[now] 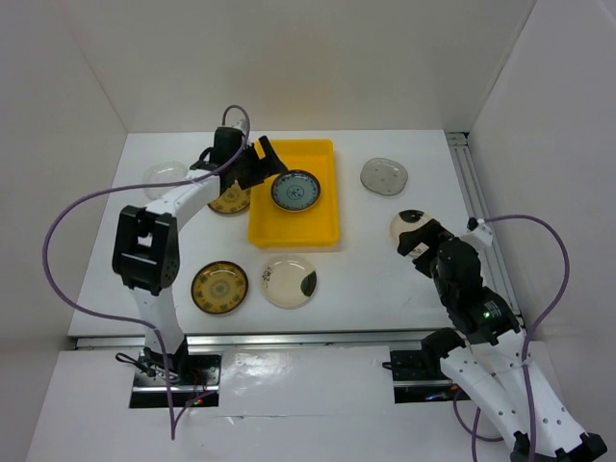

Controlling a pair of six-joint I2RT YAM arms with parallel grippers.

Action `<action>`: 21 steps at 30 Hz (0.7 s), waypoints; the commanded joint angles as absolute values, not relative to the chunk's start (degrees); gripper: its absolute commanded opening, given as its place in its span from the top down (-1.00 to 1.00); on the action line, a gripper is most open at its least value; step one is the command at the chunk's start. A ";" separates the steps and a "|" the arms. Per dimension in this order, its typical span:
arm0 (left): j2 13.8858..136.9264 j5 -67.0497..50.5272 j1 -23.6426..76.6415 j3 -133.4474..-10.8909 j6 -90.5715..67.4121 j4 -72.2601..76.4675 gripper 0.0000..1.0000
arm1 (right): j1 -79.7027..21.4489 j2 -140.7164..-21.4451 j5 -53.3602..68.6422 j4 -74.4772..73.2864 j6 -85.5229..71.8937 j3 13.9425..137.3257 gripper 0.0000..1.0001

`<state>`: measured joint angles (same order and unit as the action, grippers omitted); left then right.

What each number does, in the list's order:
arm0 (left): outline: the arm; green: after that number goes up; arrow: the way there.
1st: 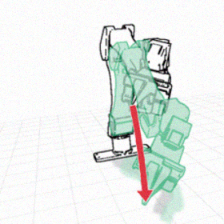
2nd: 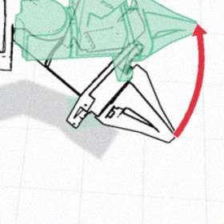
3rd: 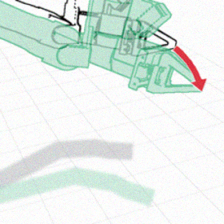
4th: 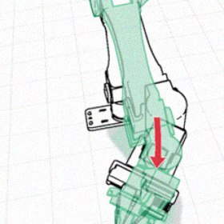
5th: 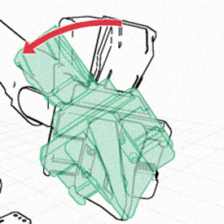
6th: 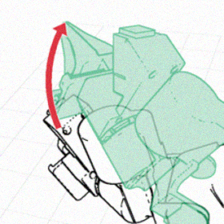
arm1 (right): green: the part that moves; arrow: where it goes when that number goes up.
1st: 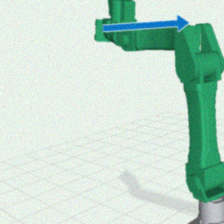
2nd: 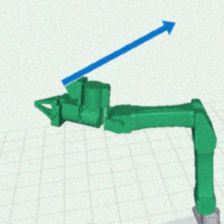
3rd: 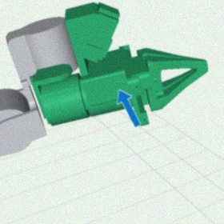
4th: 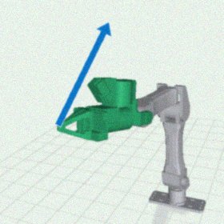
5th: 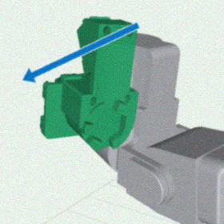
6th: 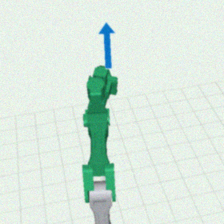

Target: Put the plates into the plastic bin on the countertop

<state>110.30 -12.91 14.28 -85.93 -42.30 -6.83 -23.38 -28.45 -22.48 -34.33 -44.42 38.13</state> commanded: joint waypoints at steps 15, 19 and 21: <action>61.63 5.80 15.74 -46.61 -52.46 -15.83 -1.00 | -20.13 -32.43 -38.32 -19.10 -59.95 16.79 -0.77; 53.19 3.25 13.01 -36.93 -53.00 -14.41 -1.00 | -13.46 -37.70 -30.86 -8.55 -56.43 13.28 -0.77; 50.03 3.25 12.31 -33.50 -53.00 -14.41 -1.00 | -10.39 -40.95 -27.79 -3.02 -55.64 11.34 -0.77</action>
<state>54.19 2.94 13.06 -35.66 -51.51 -16.40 -13.56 -38.11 -31.92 -16.32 -58.37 13.52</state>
